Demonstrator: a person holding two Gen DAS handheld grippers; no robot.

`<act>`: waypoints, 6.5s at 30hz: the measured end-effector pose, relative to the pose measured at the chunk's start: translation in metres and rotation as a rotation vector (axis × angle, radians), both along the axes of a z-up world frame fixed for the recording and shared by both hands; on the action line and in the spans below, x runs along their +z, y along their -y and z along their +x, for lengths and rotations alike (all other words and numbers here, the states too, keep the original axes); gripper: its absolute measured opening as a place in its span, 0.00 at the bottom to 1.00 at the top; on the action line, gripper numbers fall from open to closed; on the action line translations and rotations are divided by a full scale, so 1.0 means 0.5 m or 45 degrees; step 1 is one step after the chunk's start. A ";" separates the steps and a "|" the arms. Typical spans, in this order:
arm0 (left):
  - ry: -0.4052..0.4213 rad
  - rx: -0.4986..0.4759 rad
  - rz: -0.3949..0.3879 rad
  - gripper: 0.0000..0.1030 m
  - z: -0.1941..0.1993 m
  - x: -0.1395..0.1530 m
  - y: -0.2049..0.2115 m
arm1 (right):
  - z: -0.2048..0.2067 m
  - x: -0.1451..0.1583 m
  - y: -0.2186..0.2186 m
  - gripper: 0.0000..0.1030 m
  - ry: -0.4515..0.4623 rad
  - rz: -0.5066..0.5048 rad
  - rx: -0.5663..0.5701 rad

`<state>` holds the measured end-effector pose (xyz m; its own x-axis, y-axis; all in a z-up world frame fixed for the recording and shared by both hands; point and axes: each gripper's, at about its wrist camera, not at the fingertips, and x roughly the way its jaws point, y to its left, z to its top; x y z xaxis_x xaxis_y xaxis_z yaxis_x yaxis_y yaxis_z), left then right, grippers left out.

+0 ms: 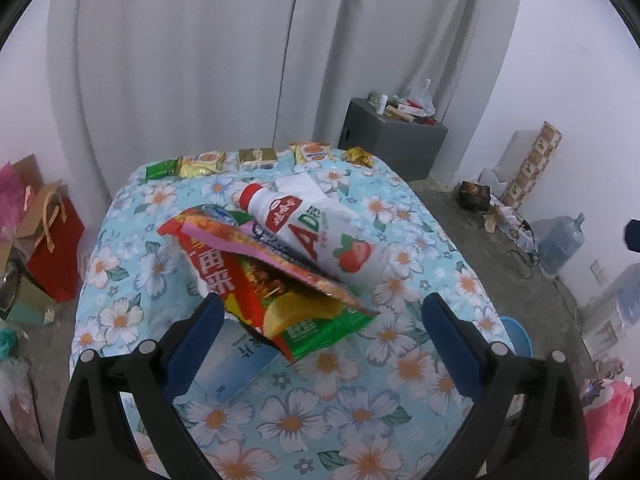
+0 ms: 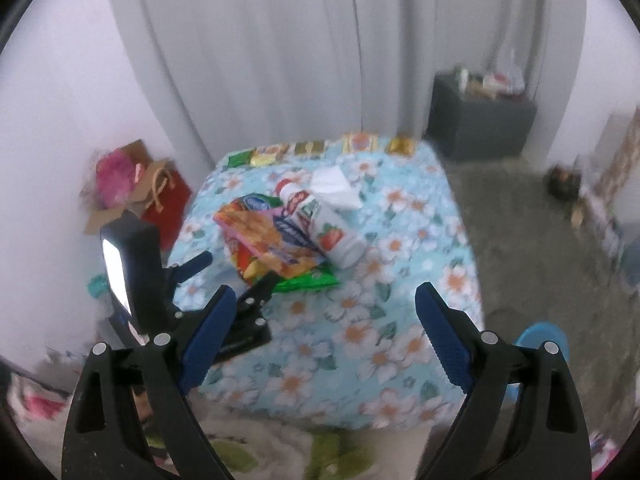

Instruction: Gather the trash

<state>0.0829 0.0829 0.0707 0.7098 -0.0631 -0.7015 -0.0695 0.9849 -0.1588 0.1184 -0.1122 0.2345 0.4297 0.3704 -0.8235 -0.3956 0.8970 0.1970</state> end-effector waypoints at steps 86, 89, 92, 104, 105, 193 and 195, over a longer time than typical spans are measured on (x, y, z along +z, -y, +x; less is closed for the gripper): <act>-0.815 -0.547 0.266 0.20 0.646 -0.274 -0.012 | 0.396 -0.450 0.102 0.72 -0.450 0.498 -0.032; -0.774 -0.533 0.225 0.08 0.644 -0.249 -0.033 | 0.382 -0.439 0.109 0.71 -0.447 0.520 -0.036; -0.724 -0.520 0.200 0.05 0.636 -0.220 -0.051 | 0.364 -0.423 0.111 0.70 -0.441 0.543 -0.032; -0.423 -0.435 0.023 0.04 0.504 -0.057 -0.073 | 0.260 -0.355 0.091 0.65 -0.493 0.802 0.020; -0.402 -0.426 0.010 0.04 0.491 -0.049 -0.069 | 0.250 -0.353 0.088 0.64 -0.511 0.832 0.025; -0.253 -0.726 0.108 0.04 0.027 -0.280 0.332 | -0.051 -0.529 0.397 0.15 -0.472 0.925 -0.571; -0.253 -0.726 0.106 0.04 0.027 -0.280 0.331 | -0.047 -0.527 0.393 0.15 -0.457 0.910 -0.569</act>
<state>0.0963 -0.0825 -0.0692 0.4348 -0.3343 -0.8362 0.4524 0.8840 -0.1181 0.0947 -0.3086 -0.0289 0.4180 0.7038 -0.5744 0.1517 0.5693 0.8080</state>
